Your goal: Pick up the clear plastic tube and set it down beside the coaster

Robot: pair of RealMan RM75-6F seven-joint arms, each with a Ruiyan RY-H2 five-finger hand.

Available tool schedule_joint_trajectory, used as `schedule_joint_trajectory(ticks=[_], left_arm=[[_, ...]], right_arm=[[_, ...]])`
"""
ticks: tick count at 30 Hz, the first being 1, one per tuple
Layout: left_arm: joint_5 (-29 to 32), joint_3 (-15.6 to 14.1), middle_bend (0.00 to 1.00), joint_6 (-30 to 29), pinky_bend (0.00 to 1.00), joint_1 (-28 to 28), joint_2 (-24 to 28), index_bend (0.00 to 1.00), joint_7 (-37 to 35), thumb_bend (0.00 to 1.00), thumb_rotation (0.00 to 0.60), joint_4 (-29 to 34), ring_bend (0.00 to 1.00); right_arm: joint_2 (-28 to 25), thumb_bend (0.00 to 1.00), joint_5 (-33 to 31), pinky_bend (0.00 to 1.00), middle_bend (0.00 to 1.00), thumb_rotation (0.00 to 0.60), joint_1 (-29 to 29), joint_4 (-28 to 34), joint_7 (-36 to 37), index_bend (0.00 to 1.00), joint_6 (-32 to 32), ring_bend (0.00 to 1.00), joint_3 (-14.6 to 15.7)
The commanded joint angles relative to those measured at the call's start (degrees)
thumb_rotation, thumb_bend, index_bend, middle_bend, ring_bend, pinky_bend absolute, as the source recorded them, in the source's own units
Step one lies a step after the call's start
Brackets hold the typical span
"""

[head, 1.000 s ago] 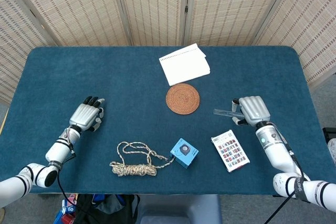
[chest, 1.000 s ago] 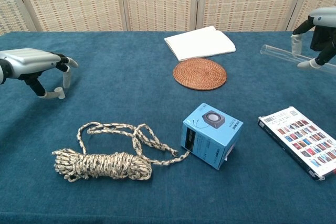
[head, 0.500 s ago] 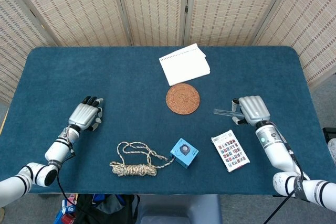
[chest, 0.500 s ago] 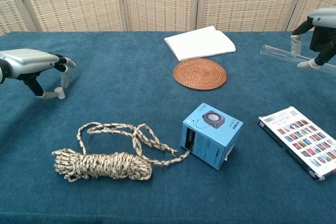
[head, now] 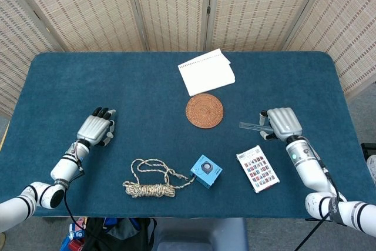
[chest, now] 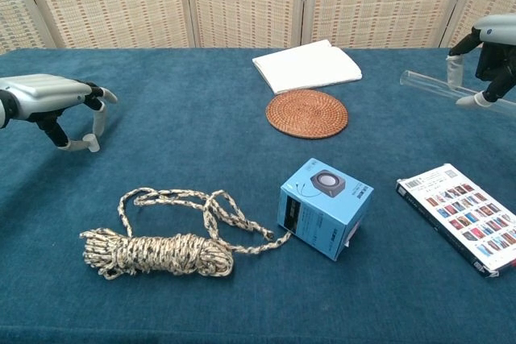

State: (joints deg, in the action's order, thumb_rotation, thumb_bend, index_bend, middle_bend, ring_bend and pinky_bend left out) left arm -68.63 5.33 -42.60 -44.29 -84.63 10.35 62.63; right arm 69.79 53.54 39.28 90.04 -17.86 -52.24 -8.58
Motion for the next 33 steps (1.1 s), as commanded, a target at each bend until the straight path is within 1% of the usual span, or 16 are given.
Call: schedule_joint_trajectory(ticks=[1, 7, 12, 17, 26, 33], left_arm=[[-0.1, 0.1, 0.0, -0.1, 0.0, 0.0, 0.0, 0.46, -0.1, 0.33, 0.6, -0.1, 0.0], [-0.3, 0.1, 0.0, 0.2, 0.0, 0.0, 0.0, 0.49, -0.7, 0.33, 0.6, -0.6, 0.0], [-0.9, 0.4, 0.0, -0.2, 0.0, 0.2, 0.3, 0.51, -2.3, 0.35, 0.6, -0.6, 0.0], [-1.0, 1.7, 0.0, -1.2, 0.0, 0.7, 2.0, 0.52, -5.9, 0.38, 0.6, 1.2, 0.0], [-2.6, 5.6, 0.03, -4.4, 0.0, 2.0, 10.2, 0.53, -15.9, 0.4, 0.6, 12.4, 0.0], [-3.8, 8.3, 0.05, -6.2, 0.0, 2.6, 14.9, 0.54, -23.6, 0.43, 0.6, 21.0, 0.0]], right_arm=[[0.0, 0.96, 0.0, 1.0, 1.0, 0.6, 0.0, -0.1, 0.0, 0.74, 0.1, 1.0, 0.0], [0.1, 0.96, 0.1, 1.0, 1.0, 0.6, 0.1, -0.2, 0.1, 0.74, 0.1, 1.0, 0.0], [0.1, 0.96, 0.4, 1.0, 1.0, 0.6, 0.0, 0.0, 0.2, 0.75, -0.1, 1.0, -0.1], [0.2, 0.97, 1.2, 1.0, 1.0, 0.6, -0.4, 0.5, 1.4, 0.75, -0.9, 1.0, -0.5], [3.6, 0.97, 6.7, 1.0, 1.0, 0.6, -0.4, -0.7, 5.8, 0.75, -2.3, 1.0, -1.5], [8.6, 1.0, 14.7, 1.0, 1.0, 0.6, 0.7, -4.1, 11.5, 0.75, -4.6, 1.0, -2.6]])
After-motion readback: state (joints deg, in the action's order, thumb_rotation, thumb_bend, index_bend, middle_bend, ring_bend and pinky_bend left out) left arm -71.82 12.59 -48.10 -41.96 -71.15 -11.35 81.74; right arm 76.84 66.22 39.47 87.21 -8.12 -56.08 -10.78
